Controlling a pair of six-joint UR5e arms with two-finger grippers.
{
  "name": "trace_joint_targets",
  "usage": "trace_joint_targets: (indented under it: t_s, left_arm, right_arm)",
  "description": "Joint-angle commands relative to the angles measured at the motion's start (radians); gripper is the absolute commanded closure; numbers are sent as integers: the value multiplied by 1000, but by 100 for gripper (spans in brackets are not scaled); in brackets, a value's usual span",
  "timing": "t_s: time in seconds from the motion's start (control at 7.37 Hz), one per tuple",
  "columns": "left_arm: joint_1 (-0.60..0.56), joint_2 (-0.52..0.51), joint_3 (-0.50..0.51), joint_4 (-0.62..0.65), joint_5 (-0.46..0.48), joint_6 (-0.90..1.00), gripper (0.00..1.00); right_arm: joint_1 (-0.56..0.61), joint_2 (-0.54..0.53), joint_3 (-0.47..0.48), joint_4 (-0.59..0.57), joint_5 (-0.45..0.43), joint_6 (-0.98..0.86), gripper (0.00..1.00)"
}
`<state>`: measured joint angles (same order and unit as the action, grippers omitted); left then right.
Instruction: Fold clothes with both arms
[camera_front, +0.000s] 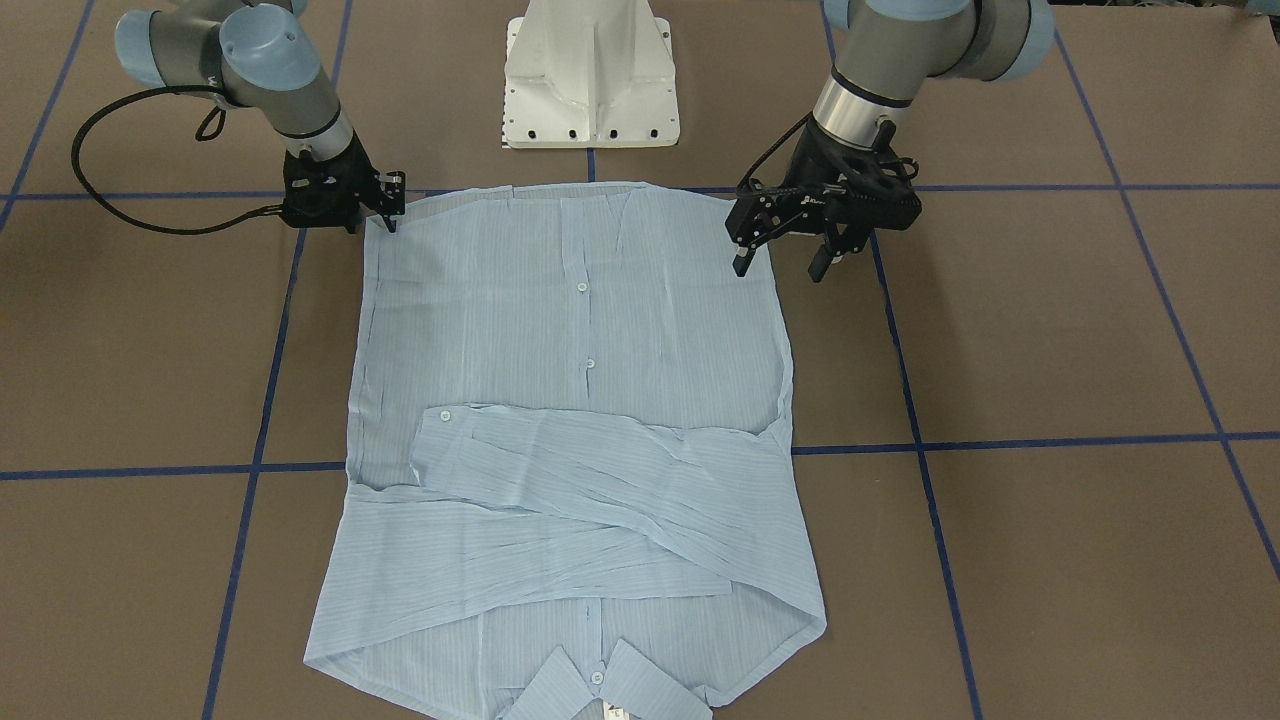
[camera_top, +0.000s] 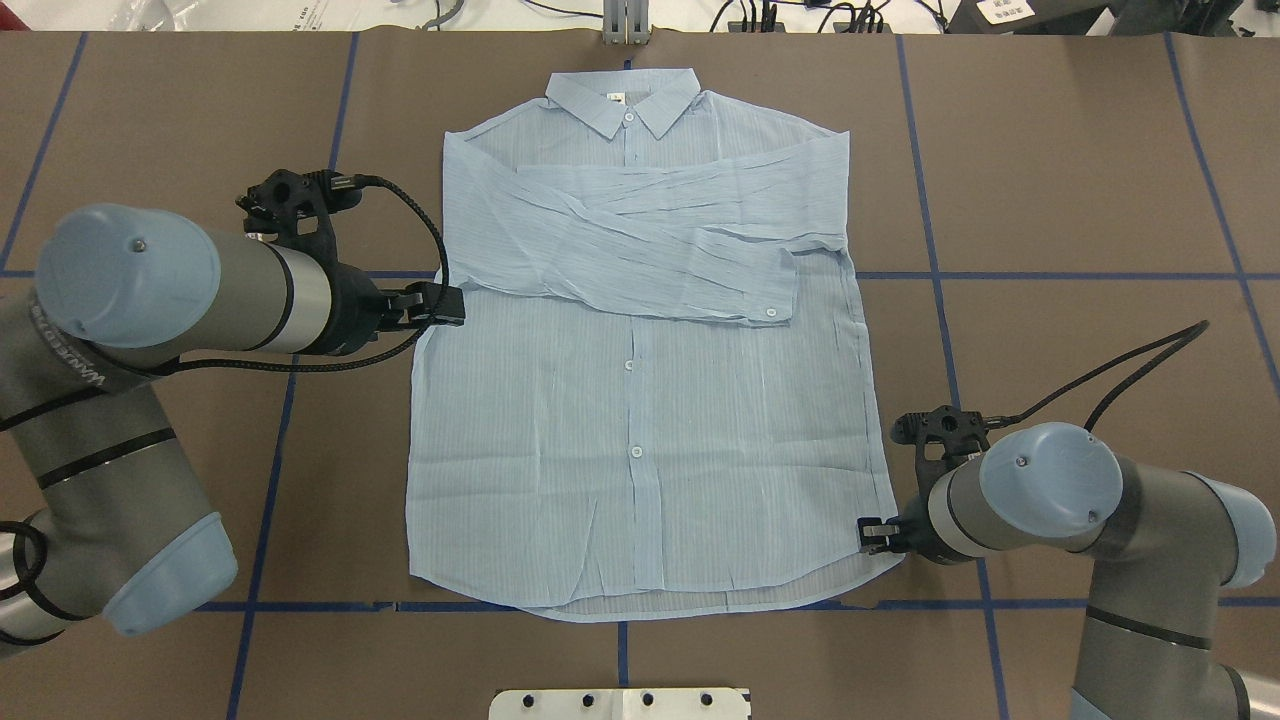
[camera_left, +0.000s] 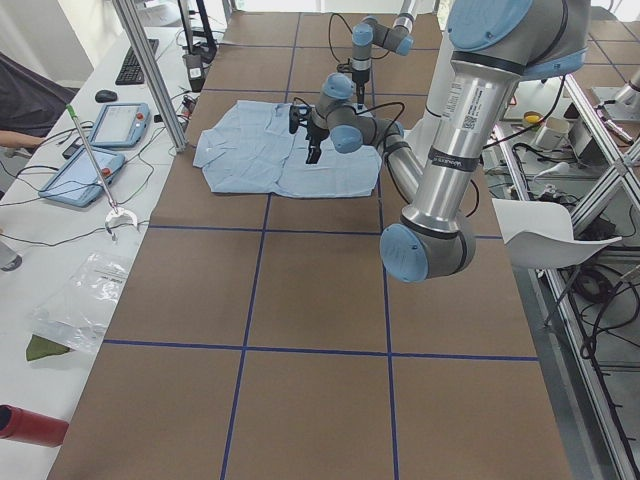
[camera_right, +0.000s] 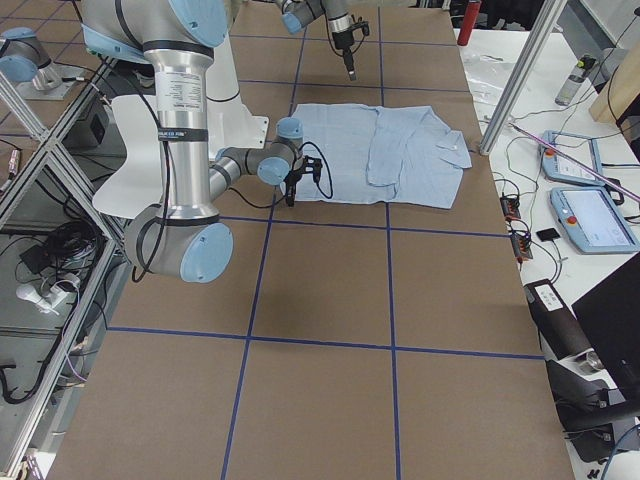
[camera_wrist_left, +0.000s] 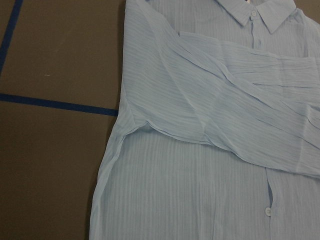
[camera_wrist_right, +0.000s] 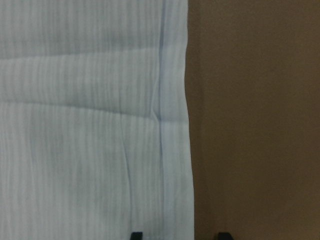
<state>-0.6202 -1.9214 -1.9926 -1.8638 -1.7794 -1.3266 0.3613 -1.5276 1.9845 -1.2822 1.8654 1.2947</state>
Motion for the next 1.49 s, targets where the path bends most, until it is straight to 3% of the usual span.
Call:
trace_joint_targets:
  t_s: [0.0,0.41,0.54,0.81,1.36]
  left_arm:
    - [-1,-2,0,0,0,1,0]
    - [0,-5,0,0,0,0,0]
    - [0,-4,0,0,0,0,0]
    - [0,-1,0,0,0,0,0]
    - [-1,4,-5,2,0,-8,0]
  right_arm:
    - [1,0,-1,0,8,0,43]
    - [1,0,-7,-3,8,-2,57]
    - [2,-2,-7,-3,14,0,74]
    - [2,-2,-6,-3,21,0,94]
    - [8,3,25,3,18,3,100]
